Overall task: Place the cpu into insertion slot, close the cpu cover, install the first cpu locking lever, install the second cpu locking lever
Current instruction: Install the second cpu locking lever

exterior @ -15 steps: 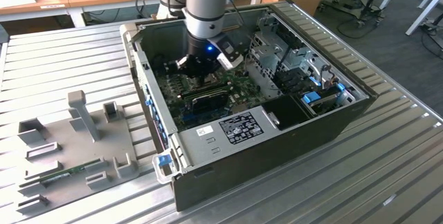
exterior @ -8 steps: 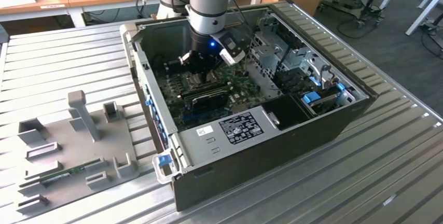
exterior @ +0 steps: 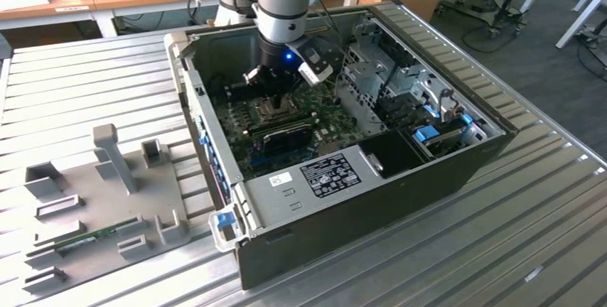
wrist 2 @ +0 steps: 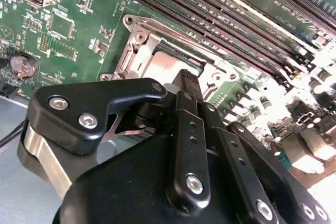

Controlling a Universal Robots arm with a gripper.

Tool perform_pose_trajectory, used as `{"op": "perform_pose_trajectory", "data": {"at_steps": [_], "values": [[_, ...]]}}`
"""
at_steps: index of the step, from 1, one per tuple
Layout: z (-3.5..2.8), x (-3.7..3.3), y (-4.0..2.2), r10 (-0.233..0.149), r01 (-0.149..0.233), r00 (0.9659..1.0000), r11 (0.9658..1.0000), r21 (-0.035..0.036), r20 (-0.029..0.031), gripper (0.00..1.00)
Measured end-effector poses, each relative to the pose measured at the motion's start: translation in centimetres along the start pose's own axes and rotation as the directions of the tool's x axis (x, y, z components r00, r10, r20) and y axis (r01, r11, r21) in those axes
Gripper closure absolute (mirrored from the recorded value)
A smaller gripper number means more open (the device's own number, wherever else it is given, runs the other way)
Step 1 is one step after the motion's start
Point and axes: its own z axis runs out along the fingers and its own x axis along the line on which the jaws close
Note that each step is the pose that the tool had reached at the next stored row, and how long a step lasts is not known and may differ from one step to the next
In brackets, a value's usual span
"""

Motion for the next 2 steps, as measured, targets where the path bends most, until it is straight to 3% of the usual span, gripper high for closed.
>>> {"op": "perform_pose_trajectory", "data": {"at_steps": [2], "values": [[0.00,0.00,0.01,0.000,0.000,1.0000,1.0000,0.0000,0.0000,0.90]]}}
